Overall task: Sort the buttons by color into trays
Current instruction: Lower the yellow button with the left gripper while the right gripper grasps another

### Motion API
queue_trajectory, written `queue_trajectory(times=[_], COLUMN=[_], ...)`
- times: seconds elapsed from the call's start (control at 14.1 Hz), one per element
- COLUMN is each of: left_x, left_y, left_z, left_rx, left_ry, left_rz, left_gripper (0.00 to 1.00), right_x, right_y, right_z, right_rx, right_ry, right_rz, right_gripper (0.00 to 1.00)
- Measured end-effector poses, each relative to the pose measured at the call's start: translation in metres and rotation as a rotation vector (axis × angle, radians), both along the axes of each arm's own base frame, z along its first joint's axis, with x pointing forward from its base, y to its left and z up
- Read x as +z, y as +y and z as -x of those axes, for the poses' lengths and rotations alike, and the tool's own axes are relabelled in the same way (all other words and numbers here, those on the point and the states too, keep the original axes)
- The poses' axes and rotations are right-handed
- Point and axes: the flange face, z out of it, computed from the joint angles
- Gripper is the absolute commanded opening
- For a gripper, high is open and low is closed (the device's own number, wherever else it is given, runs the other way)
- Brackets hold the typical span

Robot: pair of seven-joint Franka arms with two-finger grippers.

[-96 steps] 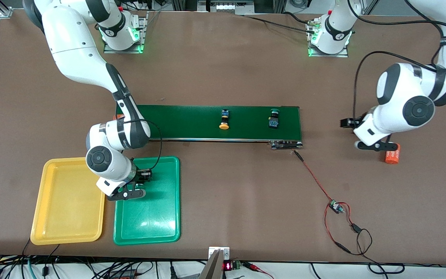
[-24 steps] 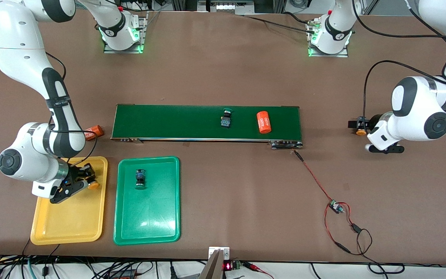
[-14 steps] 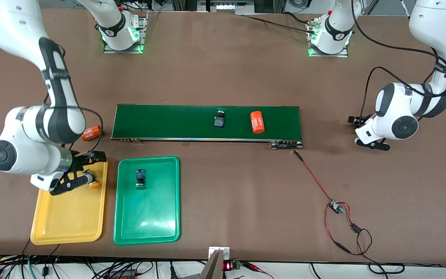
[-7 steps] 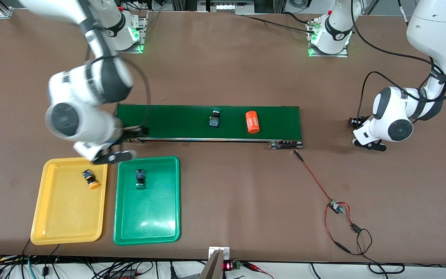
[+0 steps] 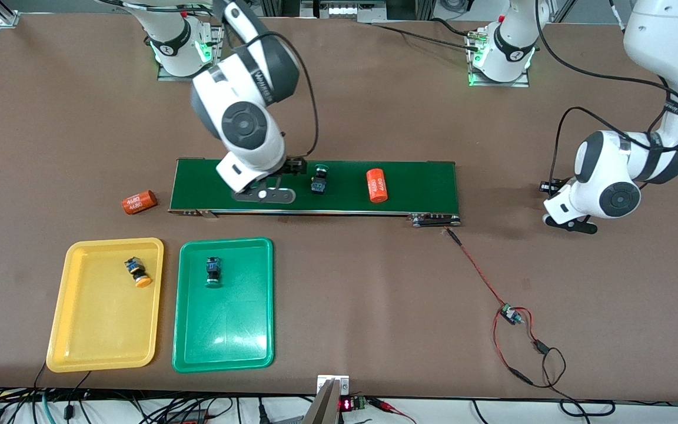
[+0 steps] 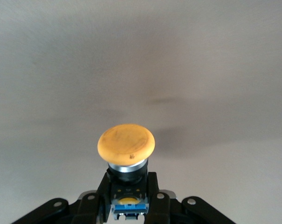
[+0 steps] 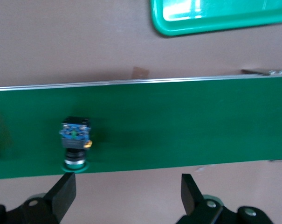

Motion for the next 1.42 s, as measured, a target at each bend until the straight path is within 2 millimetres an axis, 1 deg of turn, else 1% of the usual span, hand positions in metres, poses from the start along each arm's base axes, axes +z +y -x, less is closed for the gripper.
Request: queue_trajectory(times=[0.14,0.21,0.28,0.35,0.5,0.64,0.78,0.92,0.99,1.06,1.13,1.21,1.28,1.35,1.42], left_x=[0.037,0.051,0.059,0.062,0.062,0.062,0.058,0.050,0.044,0.038,0.032,0.026,0.021,0.016,0.013], left_y=[-0.033,-0.053,-0.070,-0.086,-0.114,-0.144,-0.176,-0.208,-0.225,-0.240,-0.252,-0.261,-0.265,-0.267,-0.267], left_z=[-0.013,-0.016,-0.018,-0.018,-0.016,-0.014,-0.012,-0.009,-0.006,-0.003,-0.001,0.002,0.004,0.004,0.004], left_rx=[0.008,0.025,0.046,0.070,0.122,0.144,0.165,0.193,0.203,0.208,0.206,0.201,0.199,0.200,0.203], left_ry=[0.021,0.029,0.034,0.040,0.056,0.064,0.057,0.044,0.040,0.039,0.039,0.044,0.050,0.054,0.055], left_rz=[0.039,0.082,0.131,0.183,0.289,0.360,0.364,0.348,0.342,0.340,0.342,0.344,0.345,0.345,0.347], left_gripper=[0.13,0.14,0.14,0.14,0.14,0.14,0.14,0.15,0.15,0.15,0.18,0.27,0.39,0.81,1.00], right_x=[-0.020,-0.030,-0.041,-0.050,-0.067,-0.085,-0.097,-0.103,-0.103,-0.104,-0.104,-0.106,-0.107,-0.109,-0.112], right_y=[0.021,0.027,0.030,0.031,0.028,0.024,0.023,0.023,0.023,0.024,0.024,0.024,0.024,0.023,0.022], right_z=[0.007,0.008,0.008,0.005,-0.002,-0.007,-0.008,-0.008,-0.008,-0.008,-0.007,-0.006,-0.005,-0.004,-0.003], right_rx=[-0.038,-0.048,-0.052,-0.056,-0.074,-0.085,-0.088,-0.088,-0.088,-0.087,-0.087,-0.085,-0.085,-0.085,-0.085], right_ry=[-0.022,-0.029,-0.034,-0.039,-0.042,-0.042,-0.039,-0.036,-0.035,-0.034,-0.032,-0.029,-0.026,-0.021,-0.015], right_rz=[0.002,0.001,-0.001,-0.005,-0.008,-0.005,0.000,0.002,0.003,0.004,0.005,0.007,0.010,0.014,0.019], right_gripper=[1.00,1.00,1.00,1.00,1.00,1.00,1.00,0.99,0.94,0.75,0.71,0.66,0.65,0.63,0.61])
